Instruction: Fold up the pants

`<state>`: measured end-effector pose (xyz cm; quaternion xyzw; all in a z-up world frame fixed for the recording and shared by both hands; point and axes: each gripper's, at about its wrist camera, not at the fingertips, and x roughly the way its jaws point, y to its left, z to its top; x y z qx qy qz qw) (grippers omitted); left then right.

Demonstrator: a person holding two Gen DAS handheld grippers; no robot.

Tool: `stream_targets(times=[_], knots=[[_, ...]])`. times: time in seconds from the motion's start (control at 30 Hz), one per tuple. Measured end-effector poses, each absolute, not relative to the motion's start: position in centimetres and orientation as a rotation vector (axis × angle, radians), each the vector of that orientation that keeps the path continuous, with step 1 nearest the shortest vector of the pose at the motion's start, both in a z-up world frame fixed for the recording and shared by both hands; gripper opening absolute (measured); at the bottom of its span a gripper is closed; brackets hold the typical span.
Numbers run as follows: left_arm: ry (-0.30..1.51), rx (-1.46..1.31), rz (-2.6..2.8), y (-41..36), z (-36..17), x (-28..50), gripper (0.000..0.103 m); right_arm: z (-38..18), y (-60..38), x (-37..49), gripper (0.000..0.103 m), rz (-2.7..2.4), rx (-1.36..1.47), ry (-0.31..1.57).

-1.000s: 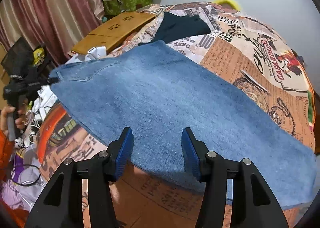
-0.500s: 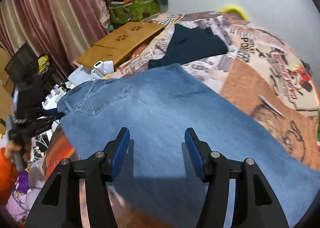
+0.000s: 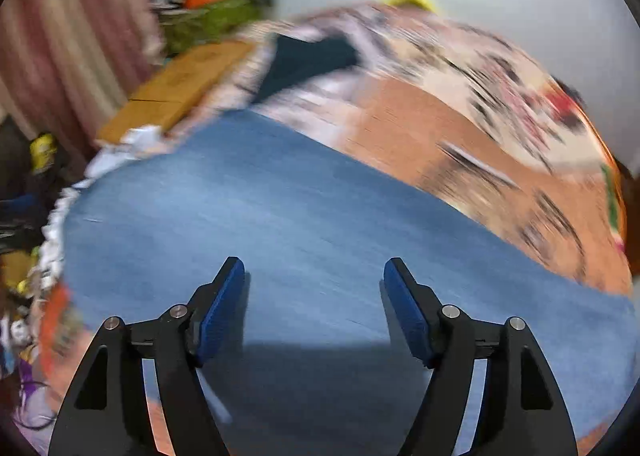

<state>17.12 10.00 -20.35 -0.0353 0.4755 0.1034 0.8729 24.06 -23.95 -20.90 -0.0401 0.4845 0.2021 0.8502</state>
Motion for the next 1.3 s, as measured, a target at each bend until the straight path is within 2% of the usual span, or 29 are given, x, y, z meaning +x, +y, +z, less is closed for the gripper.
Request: stream_targets(times=[0.07, 0.2, 0.3, 0.4, 0.57, 0.83, 1.03, 1.2, 1.27, 1.3], knots=[[1.021, -0.071, 0.171, 7.9, -20.9, 18.3, 0.102, -21.5, -28.4, 23.6, 0.077, 0.359, 0.049, 1.038], [1.06, -0.026, 0.086, 3.6, -22.0, 19.9, 0.102, -22.7, -35.3, 20.8, 0.077, 0.223, 0.114, 1.063], [1.043, 0.055, 0.069, 0.3, -21.5, 21.1, 0.102, -21.6, -39.3, 18.3, 0.075, 0.193, 0.131, 1.024], [1.048, 0.08, 0.022, -2.0, -20.9, 22.1, 0.102, -19.8, -42.8, 16.3, 0.077, 0.112, 0.156, 0.962], [1.08, 0.105, -0.087, -7.3, -21.2, 23.9, 0.102, -19.5, -49.6, 15.0, 0.077, 0.008, 0.328, 0.948], [1.141, 0.145, -0.18, -13.5, -22.1, 28.0, 0.102, -22.8, -55.6, 15.5, 0.077, -0.032, 0.661, 0.971], [1.202, 0.114, -0.208, -15.8, -23.2, 30.5, 0.103, -24.7, -57.2, 18.1, 0.076, -0.03, 0.766, 1.012], [1.18, 0.176, -0.228, -18.5, -23.5, 30.9, 0.103, -25.0, -58.4, 19.4, 0.058, -0.054, 0.778, 1.035], [1.177, 0.19, -0.229, -18.9, -23.4, 31.1, 0.103, -24.5, -58.7, 19.7, 0.045, -0.067, 0.75, 1.02], [1.171, 0.201, -0.228, -19.1, -23.4, 31.1, 0.102, -24.3, -58.8, 19.5, 0.035, -0.07, 0.732, 1.012]])
